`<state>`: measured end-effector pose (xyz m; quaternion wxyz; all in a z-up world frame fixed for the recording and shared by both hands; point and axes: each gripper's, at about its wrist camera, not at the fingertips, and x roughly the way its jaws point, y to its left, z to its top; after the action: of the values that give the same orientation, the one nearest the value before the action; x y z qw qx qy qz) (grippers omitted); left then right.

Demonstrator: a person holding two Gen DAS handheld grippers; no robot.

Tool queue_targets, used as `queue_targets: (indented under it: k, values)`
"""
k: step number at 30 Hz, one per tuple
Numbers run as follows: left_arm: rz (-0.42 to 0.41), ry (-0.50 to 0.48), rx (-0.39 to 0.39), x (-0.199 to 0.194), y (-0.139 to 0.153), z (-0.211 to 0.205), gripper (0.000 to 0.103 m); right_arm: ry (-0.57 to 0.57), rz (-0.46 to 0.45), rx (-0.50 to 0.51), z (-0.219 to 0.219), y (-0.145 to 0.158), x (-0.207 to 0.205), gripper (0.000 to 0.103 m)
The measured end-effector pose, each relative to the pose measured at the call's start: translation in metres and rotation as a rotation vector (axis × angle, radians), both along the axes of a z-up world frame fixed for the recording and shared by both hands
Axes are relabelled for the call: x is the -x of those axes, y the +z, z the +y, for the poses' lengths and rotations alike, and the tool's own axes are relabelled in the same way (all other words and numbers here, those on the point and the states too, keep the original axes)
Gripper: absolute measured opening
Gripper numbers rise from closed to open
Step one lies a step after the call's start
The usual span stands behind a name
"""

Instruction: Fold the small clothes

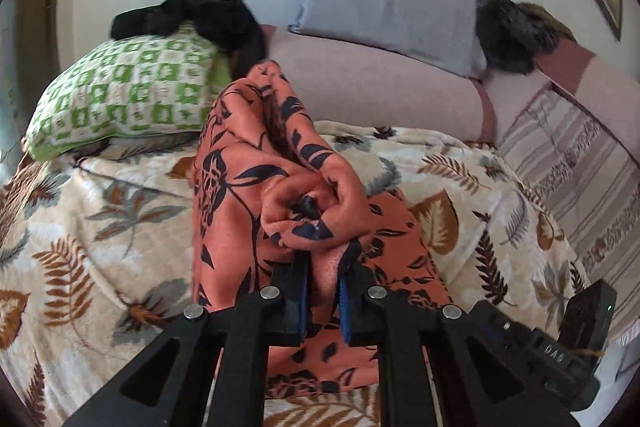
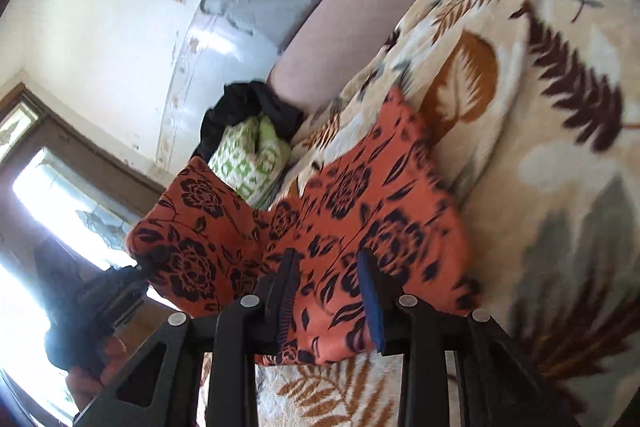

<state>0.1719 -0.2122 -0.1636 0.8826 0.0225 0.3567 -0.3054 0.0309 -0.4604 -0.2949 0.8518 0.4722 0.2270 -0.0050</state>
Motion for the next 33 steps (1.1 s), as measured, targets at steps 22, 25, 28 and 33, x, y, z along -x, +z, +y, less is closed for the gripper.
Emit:
queue_targets:
  k: [22, 25, 28, 33]
  values:
    - [-0.046, -0.186, -0.062, 0.017, -0.035, 0.011, 0.063, 0.176, 0.22, -0.158, -0.059, 0.008, -0.059, 0.077]
    - [0.005, -0.064, -0.066, -0.02, -0.052, 0.039, 0.063, 0.182, 0.26, -0.178, -0.047, -0.003, -0.063, 0.077]
    - [0.084, -0.035, -0.03, -0.038, -0.074, 0.052, 0.063, 0.174, 0.294, -0.207, -0.037, -0.014, -0.069, 0.077]
    - [0.102, -0.045, 0.031, -0.041, -0.096, 0.056, 0.064, 0.17, 0.338, -0.055, -0.006, -0.006, -0.089, 0.036]
